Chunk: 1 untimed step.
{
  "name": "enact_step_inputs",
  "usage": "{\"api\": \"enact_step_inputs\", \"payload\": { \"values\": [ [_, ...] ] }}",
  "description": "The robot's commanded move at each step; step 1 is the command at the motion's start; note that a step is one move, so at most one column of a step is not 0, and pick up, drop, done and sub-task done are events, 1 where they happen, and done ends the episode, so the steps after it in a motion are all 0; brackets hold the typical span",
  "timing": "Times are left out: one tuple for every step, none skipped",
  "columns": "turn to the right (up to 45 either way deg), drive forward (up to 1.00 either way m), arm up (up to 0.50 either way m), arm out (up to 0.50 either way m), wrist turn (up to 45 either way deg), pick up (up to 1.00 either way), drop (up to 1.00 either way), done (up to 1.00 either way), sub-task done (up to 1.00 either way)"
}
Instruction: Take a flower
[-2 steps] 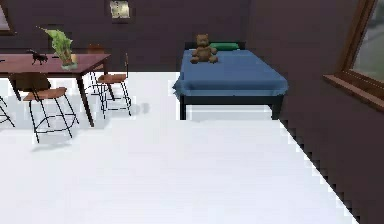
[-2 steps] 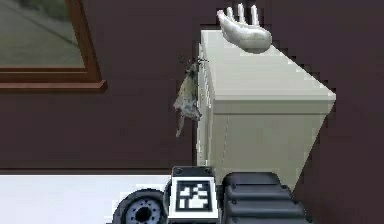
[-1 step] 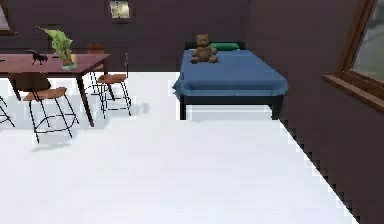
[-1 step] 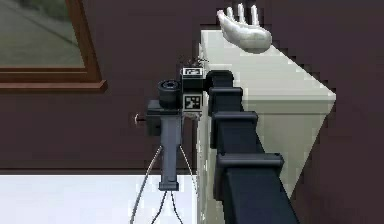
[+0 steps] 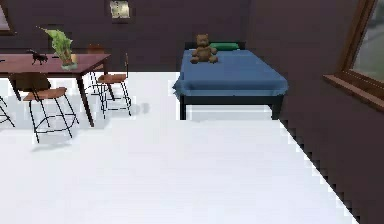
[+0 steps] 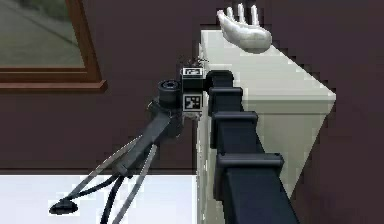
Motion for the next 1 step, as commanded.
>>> {"api": "enact_step_inputs", "payload": {
  "values": [
    [0.0, 0.0, 0.0, 0.0, 45.0, 0.0, 0.0, 0.0, 0.0]
  ]
}}
